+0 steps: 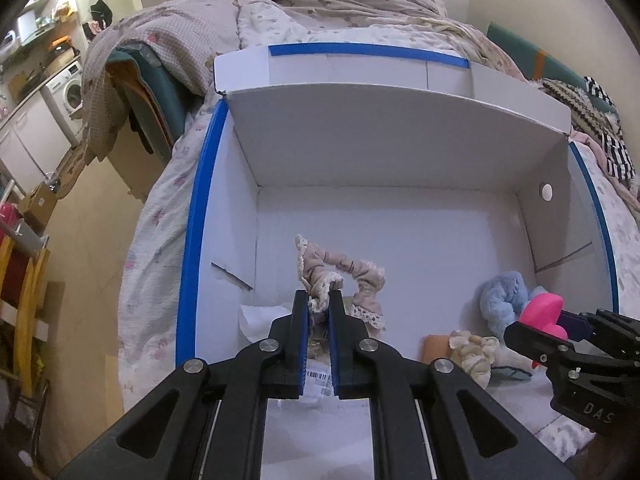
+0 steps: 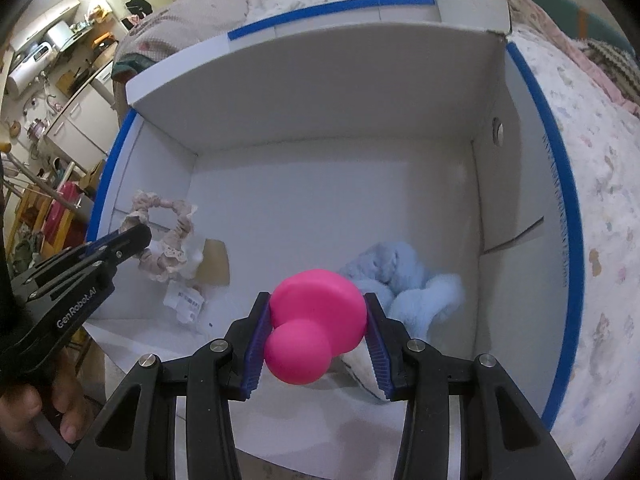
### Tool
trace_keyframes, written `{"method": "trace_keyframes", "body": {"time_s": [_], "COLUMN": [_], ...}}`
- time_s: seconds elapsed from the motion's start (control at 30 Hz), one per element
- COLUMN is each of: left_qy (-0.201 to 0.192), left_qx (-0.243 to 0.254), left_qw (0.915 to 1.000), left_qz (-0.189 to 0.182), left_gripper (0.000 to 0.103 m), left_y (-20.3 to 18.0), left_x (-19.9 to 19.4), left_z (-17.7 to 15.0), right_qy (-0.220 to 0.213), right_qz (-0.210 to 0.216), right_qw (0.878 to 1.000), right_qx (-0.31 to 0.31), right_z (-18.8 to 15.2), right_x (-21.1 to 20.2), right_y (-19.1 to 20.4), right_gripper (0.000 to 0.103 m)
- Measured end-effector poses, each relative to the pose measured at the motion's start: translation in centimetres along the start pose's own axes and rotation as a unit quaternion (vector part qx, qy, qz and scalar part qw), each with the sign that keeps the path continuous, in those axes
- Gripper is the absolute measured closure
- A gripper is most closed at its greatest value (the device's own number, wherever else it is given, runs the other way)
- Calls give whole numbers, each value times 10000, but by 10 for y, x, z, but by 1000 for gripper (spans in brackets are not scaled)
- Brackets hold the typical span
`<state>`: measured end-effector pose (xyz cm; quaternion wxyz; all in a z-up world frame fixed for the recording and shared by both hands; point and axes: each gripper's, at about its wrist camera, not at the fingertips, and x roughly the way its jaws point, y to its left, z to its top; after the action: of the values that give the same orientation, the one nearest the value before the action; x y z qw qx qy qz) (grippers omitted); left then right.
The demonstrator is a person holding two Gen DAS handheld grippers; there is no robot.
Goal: Organize soft objects
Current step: 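Open left gripper to drop the scrunchie while right drops the duck in box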
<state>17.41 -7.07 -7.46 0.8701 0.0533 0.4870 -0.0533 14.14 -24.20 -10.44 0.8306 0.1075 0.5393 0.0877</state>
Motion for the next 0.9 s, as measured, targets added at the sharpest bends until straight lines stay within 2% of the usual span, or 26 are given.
{"method": "trace_keyframes", "body": {"time_s": [0.17, 0.2, 0.27, 0.33, 0.37, 0.43, 0.67, 0.8, 0.87, 0.9], "left_qy": [19, 10, -16, -116, -199, -359, -433, -541, -452, -408], "left_qx": [40, 71, 148, 228, 244, 285, 277, 161, 83, 79], "left_qw": [10000, 10000, 9998, 9993, 9990, 9983, 9978, 9975, 9985, 9988], "left_qz": [16, 42, 128, 282, 329, 366, 425, 422, 304, 262], "left_gripper": [93, 89, 72, 41, 39, 38, 38, 38, 38, 38], "left_y": [0, -1, -2, -4, -5, -5, -4, 1, 4, 3], "left_x": [0, -1, -2, -5, -8, -13, -18, -24, -24, -24], "left_z": [0, 0, 0, -1, -1, -2, -1, 0, 1, 0], "right_qy": [47, 49, 64, 112, 129, 138, 105, -1, -91, -135], "right_qz": [-55, -63, -70, -65, -64, -76, -44, 34, 45, 68], "right_qw": [10000, 10000, 10000, 9999, 9999, 9999, 9999, 9997, 9996, 9994], "right_qx": [-9, -7, 13, 35, 41, 40, 121, 230, 282, 304], "right_z": [-1, -1, -1, -1, -1, -1, 3, 4, 5, 5], "right_x": [3, 3, 4, 6, 7, 8, 8, 5, 1, -1], "right_y": [1, 1, 1, 0, 0, 0, 1, -1, -2, -3], "right_gripper": [56, 56, 56, 56, 56, 55, 46, 26, 20, 13]}}
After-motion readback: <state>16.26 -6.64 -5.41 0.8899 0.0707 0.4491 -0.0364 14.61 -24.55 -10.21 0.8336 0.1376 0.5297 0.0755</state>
